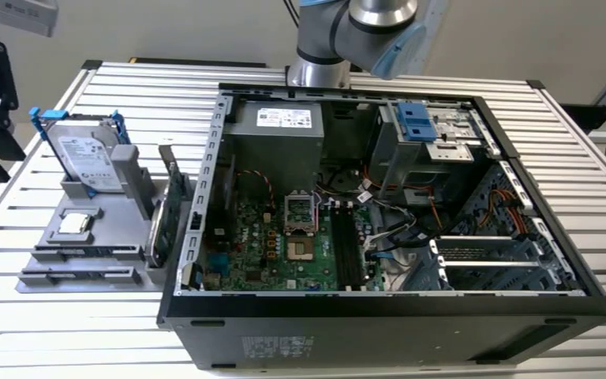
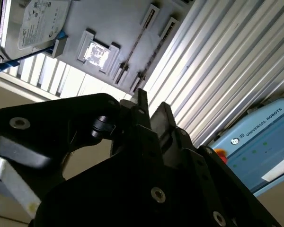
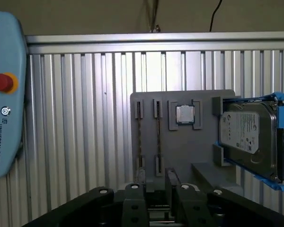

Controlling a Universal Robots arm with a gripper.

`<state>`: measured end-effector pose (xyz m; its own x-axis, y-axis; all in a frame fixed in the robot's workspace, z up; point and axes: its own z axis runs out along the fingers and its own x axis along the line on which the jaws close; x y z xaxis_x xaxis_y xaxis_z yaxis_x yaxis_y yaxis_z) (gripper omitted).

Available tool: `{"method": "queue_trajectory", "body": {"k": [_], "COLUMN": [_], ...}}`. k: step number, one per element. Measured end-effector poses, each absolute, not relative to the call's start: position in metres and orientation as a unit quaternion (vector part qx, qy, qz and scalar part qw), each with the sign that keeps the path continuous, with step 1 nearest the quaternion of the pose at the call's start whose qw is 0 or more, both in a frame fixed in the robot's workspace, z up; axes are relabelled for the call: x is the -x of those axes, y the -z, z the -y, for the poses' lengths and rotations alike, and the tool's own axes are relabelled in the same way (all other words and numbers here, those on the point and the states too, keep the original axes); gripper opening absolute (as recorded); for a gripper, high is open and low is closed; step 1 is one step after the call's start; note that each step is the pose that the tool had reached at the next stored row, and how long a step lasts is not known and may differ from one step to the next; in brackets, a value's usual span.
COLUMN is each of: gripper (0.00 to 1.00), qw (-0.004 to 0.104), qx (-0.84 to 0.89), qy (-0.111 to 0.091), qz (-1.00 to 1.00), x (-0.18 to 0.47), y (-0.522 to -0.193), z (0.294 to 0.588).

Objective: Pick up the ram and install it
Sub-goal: 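Pick up the ram and move it above insertion slot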

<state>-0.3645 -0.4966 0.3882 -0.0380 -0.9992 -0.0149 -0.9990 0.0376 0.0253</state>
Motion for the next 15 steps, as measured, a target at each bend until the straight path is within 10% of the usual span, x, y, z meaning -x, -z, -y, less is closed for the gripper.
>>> {"method": "queue_trajectory", "body": {"k": [15], "gripper": [1.0], "qw": [-0.003], "qx": [-0.694], "qy": [0.008], "qz": [0.72], "x": [0.3645], "y": [-0.3836], "z": [0.4965]}}
